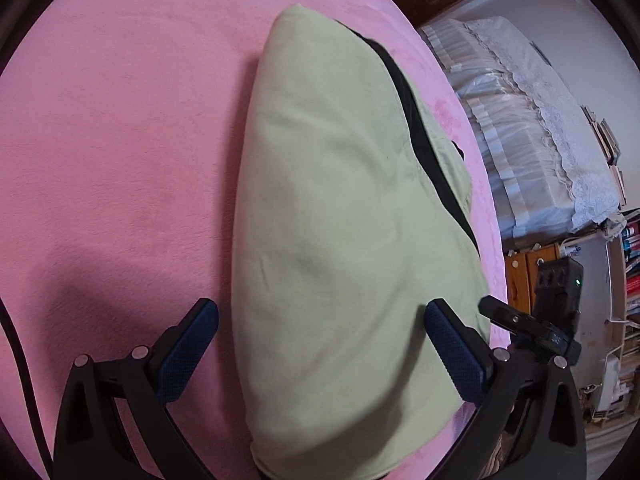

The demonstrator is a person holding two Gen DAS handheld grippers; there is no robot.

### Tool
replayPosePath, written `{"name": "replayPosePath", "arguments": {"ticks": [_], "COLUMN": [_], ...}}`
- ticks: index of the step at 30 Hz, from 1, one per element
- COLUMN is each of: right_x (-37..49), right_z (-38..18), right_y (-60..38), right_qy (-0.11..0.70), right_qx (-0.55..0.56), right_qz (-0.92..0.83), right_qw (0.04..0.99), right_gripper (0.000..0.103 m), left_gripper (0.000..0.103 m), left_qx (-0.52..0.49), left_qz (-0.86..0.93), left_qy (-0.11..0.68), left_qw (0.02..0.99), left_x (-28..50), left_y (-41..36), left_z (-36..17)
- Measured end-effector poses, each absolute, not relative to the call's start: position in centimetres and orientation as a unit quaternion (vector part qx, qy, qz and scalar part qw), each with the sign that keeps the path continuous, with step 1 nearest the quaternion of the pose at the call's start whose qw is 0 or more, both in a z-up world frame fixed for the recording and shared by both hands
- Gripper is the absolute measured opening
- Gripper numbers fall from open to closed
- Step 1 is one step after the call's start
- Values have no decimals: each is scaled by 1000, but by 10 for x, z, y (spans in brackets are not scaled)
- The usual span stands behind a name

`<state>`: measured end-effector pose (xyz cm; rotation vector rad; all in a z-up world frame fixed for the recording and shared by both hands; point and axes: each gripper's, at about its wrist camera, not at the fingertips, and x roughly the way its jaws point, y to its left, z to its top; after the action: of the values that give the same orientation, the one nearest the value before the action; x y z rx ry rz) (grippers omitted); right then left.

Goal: Fold large clothes

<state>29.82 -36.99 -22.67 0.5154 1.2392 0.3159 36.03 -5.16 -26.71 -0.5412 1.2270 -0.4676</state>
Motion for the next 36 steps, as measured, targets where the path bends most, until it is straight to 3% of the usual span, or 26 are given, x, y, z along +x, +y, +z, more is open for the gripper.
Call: {"name": "replayPosePath", "arguments": {"ticks": [8, 11, 13, 15, 17, 18, 20, 22, 29, 36], "right_x": [322, 331, 334, 331, 326, 323, 317, 311, 296, 343], "right_z": [-248, -251, -251, -247, -238, -231, -217, -200, -147, -87], "right_y": [-362, -354, -347, -342, -336, -331, -318, -303, -249, -153], "right_qy": [562, 557, 564, 563, 554, 550, 541, 530, 513, 461], "right_qx": [247, 246, 223, 215, 206, 192, 157, 130, 120, 115], "right_qz": [185, 202, 190, 187, 190, 189, 184, 177, 206, 272], "right_qw": [768, 767, 772, 776, 784, 791, 805, 819, 824, 837], "right_gripper": [103, 97, 82, 45, 24, 19, 14, 12, 11, 11], "left_gripper": [102, 102, 96, 82, 68, 62, 46, 41, 39, 39], "left_qx": [-227, -213, -190, -154, -119, -103, -70, -65, -53, -21], "left_qz": [-235, -232, -215, -197, -180, -173, -171, -178, -177, -144], "left_qy": [574, 576, 576, 571, 564, 559, 550, 544, 551, 517], "left_qw": [751, 755, 765, 782, 797, 804, 815, 817, 814, 843], "left_x": [381, 386, 389, 386, 382, 380, 376, 374, 369, 394], "left_y": [-68, -78, -84, -93, -105, -111, -120, -119, -73, 30], "left_z": [-276, -275, -273, -264, -253, -247, -231, -218, -167, -95]}}
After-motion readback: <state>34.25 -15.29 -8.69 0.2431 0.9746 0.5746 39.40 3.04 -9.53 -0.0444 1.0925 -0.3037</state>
